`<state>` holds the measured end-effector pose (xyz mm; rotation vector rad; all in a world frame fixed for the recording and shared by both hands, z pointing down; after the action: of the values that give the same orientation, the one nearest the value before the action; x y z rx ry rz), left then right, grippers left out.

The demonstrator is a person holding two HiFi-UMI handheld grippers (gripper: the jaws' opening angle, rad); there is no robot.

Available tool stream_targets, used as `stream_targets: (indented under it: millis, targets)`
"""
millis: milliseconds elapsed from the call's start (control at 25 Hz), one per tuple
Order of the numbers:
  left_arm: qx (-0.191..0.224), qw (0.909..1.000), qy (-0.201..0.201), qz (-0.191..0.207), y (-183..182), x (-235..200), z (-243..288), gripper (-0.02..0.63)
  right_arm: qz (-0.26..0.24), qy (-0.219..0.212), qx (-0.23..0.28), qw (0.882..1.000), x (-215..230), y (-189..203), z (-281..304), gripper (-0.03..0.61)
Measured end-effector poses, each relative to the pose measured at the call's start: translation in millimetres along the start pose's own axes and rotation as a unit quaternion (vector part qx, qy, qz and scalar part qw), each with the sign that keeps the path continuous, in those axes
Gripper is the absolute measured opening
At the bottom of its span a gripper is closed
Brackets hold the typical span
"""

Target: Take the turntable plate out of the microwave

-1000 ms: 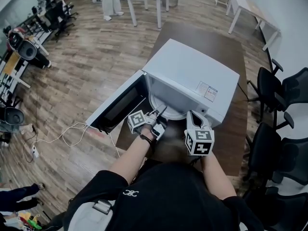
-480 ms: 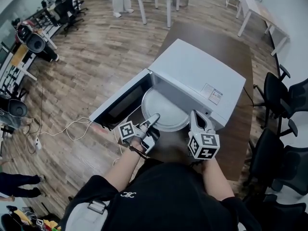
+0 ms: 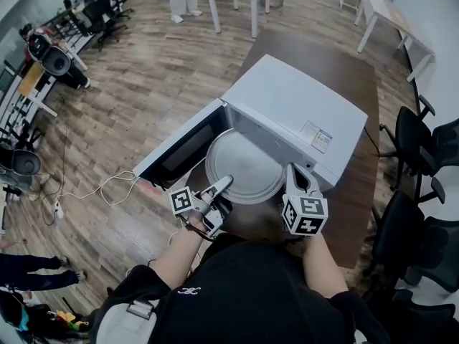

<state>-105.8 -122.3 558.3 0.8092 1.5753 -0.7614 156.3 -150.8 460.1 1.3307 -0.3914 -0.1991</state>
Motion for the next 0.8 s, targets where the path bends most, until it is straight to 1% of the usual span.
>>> stream_targets:
  millis: [280, 800]
  targets:
    - [-0.003, 1.0000, 0.002, -0.002, 3.8, 0.2, 1.1, 0.037, 0.003, -0.002, -0.001, 1.000, -2.5, 3.9, -3.9, 0.006]
    - [-0.006, 1.0000, -0.001, -0.005, -0.7, -0.1, 8.3, 0.037, -0.011, 0.005, -0.004, 1.000, -4.1, 4.9, -1.7, 0.006]
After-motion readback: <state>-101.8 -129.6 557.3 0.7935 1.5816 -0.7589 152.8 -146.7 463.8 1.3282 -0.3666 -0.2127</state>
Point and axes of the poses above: the fingertips, and each gripper's own axes: z forward along the fingers, x to its right, y out of its underside, the point moved 9 cm from there along -z, backward along the fingers, and after that the axes turned 9 degrees about x, right-handed, at the moved point
